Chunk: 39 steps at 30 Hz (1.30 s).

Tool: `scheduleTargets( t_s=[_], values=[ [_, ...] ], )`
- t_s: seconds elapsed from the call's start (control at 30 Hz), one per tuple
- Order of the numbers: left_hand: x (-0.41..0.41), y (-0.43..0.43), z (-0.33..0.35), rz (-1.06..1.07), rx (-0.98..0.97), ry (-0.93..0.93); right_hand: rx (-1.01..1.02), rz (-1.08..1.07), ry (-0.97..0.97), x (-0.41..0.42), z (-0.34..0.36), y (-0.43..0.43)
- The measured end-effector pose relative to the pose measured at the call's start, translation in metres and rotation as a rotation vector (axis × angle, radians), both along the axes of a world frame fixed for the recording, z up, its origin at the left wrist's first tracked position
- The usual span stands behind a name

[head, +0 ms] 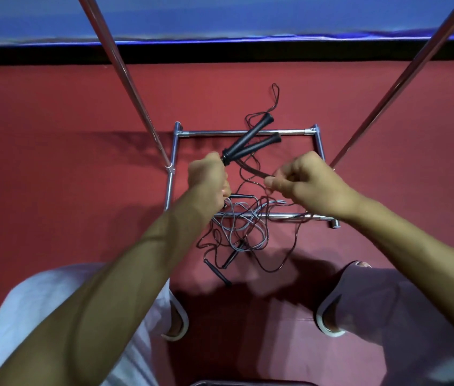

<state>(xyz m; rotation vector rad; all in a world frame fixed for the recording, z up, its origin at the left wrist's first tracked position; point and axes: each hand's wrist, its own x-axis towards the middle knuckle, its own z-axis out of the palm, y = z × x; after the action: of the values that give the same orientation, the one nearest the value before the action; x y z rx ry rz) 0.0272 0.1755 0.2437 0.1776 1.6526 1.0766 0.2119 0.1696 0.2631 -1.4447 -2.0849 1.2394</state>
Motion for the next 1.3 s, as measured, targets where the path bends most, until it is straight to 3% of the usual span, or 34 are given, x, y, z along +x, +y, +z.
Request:
scheduleTargets(
  t_s=[0.1, 0.2, 0.3, 0.4, 0.53, 0.63, 0.77, 0.9, 1.0, 1.1, 1.2, 1.3],
  values=[
    [0.003, -0.001, 0.001, -0.158, 0.113, 0.619, -0.537, -0.181, 0.349, 0.002, 0.017, 0.004],
    [0.007, -0.007, 0.009, -0.215, 0.368, 1.122, -0.851, -0.225, 0.475, 0.006, 0.027, 0.006],
    [0.014, -0.013, 0.009, -0.346, 0.415, 1.388, -0.92, -0.221, 0.452, 0.01, 0.026, 0.006],
    [0.018, -0.02, 0.012, -0.569, 0.394, 1.524, -0.671, -0.165, 0.218, 0.012, 0.024, 0.006],
    [0.013, -0.018, 0.013, -0.834, 0.189, 1.387, -0.025, 0.2, -0.135, 0.022, 0.023, 0.008],
    [0.006, -0.013, 0.018, -0.983, -0.033, 1.274, 0.199, 0.316, -0.209, 0.025, 0.02, 0.006],
    [0.001, -0.009, 0.025, -1.205, -0.136, 1.129, 0.381, 0.407, -0.146, 0.029, 0.021, 0.005],
    [-0.008, -0.01, 0.03, -1.237, -0.071, 0.643, 0.196, 0.374, -0.083, 0.036, 0.024, 0.007],
    [-0.009, -0.012, 0.033, -1.21, 0.038, 0.452, -0.2, 0.269, 0.138, 0.038, 0.021, 0.006],
    [-0.011, -0.012, 0.034, -1.155, 0.21, 0.415, -0.524, 0.123, 0.364, 0.028, 0.018, 0.001],
    [-0.013, -0.014, 0.031, -1.098, 0.385, 0.535, -0.794, -0.002, 0.539, 0.015, 0.016, -0.009],
    [-0.013, -0.019, 0.031, -1.03, 0.497, 0.669, -0.888, -0.109, 0.598, 0.007, 0.013, -0.01]
  ],
)
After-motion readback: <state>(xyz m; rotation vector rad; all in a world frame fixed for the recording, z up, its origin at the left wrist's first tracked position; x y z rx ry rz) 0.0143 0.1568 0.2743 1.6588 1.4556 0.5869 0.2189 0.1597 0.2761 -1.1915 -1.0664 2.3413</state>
